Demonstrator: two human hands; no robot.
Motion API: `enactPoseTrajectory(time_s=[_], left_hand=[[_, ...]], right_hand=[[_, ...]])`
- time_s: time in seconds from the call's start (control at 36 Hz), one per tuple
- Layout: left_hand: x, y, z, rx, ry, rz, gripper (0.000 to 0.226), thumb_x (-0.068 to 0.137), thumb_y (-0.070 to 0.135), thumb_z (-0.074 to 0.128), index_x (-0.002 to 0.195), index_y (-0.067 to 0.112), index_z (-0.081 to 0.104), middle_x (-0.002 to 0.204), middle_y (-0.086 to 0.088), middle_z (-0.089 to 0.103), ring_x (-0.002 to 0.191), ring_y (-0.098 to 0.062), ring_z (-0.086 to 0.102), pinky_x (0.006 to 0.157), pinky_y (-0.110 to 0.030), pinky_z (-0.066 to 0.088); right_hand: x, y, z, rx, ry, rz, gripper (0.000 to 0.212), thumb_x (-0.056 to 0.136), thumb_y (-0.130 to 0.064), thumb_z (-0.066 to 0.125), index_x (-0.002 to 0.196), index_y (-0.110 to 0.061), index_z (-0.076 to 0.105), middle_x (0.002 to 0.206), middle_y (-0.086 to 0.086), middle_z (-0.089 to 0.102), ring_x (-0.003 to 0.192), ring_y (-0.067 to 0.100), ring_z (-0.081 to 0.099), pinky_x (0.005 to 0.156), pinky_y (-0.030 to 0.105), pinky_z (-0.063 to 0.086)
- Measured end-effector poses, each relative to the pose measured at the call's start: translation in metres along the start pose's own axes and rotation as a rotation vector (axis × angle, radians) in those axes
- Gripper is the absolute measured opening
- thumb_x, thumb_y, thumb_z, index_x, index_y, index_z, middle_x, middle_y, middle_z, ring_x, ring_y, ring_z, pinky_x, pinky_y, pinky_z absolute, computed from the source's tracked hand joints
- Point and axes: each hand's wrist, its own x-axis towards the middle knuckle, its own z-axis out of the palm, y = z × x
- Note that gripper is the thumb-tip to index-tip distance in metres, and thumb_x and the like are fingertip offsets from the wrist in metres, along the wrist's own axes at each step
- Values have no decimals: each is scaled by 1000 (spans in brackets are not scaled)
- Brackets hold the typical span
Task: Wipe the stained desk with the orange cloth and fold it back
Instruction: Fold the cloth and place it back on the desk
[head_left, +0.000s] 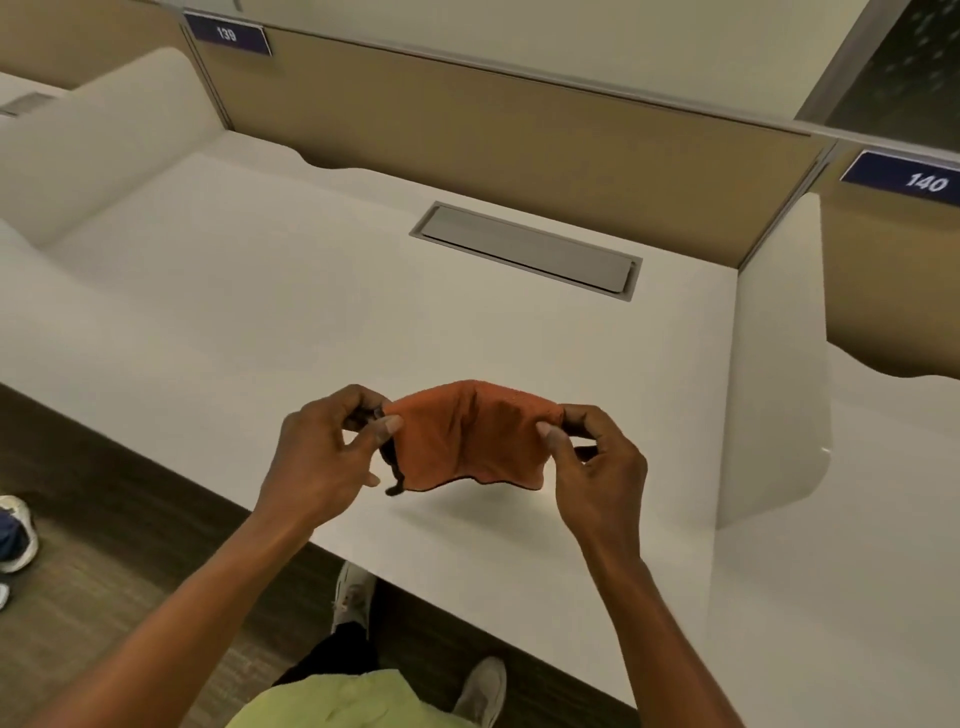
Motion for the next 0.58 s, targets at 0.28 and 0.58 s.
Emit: enactPoseTrajectory(time_s=[0.28, 0.58], left_hand=[[73, -29, -50, 87, 180, 113, 11, 93, 31, 86, 101, 24, 83, 95, 10, 73, 73, -22, 69, 62, -51, 64], [204, -68, -115, -215, 146, 81, 5, 95, 15, 84, 97, 20, 84, 84, 9, 82, 55, -22, 80, 49, -35, 64]], right_hand=[[41, -29, 73, -83, 57, -61, 11, 90, -21, 80, 95, -29, 76, 87, -8, 63, 79, 4, 65, 63, 19, 49], [95, -61, 195, 18, 46, 30, 11, 95, -25, 75, 92, -35, 72, 68, -8, 70, 64, 20, 72, 62, 50, 64]])
